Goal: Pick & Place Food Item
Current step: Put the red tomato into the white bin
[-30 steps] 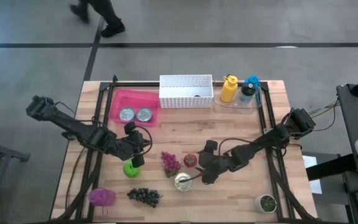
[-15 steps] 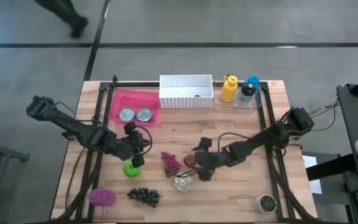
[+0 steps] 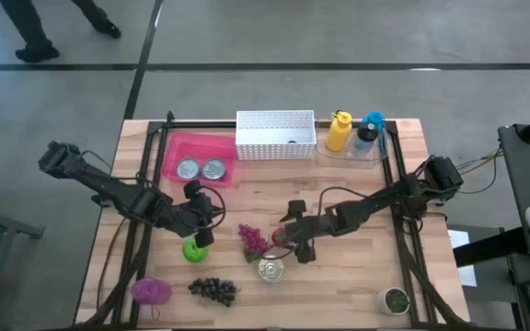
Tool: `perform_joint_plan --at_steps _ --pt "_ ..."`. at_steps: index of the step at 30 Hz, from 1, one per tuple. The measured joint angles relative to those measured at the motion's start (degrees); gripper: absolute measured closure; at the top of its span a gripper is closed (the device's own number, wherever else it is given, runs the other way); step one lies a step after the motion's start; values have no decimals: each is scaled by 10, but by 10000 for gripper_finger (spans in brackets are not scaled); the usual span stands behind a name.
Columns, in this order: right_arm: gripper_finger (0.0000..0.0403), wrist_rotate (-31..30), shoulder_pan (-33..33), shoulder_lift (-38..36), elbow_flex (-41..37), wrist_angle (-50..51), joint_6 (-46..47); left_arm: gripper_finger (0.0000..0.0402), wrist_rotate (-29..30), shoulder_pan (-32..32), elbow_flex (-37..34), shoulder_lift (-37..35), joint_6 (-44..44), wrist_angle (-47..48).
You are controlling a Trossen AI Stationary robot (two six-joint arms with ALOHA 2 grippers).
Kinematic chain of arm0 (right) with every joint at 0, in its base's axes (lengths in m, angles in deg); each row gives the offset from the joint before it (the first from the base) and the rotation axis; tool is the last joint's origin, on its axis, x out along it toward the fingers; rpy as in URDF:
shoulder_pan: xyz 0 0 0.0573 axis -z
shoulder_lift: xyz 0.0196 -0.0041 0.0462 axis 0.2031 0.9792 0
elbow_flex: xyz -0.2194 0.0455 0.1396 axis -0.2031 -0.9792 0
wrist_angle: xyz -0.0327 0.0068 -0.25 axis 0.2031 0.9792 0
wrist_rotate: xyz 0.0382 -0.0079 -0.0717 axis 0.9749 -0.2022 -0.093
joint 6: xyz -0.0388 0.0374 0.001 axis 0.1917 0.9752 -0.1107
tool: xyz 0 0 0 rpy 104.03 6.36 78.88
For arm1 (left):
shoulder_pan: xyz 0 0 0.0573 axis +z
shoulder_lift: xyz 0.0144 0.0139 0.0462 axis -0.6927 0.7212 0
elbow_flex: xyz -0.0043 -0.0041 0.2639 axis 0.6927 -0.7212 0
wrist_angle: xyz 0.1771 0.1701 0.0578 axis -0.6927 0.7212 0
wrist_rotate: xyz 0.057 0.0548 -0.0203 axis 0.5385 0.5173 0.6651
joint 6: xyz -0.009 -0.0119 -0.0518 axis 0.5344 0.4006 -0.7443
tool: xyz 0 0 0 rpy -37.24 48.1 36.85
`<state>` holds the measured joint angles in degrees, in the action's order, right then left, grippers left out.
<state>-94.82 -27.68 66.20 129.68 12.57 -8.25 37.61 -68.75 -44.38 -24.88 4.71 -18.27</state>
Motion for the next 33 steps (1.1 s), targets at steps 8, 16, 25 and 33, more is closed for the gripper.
perform_joint_plan --at_steps 8,16,25,33 --pt "21 42 11 0 -2 -4 -31 363 0 0 0 0 0 0" --pt "21 65 17 54 -3 -32 -42 363 0 0 0 0 0 0" --pt "21 73 18 78 0 -57 -39 363 0 0 0 0 0 1" --pt "66 72 18 74 0 -58 -28 363 0 0 0 0 0 2"
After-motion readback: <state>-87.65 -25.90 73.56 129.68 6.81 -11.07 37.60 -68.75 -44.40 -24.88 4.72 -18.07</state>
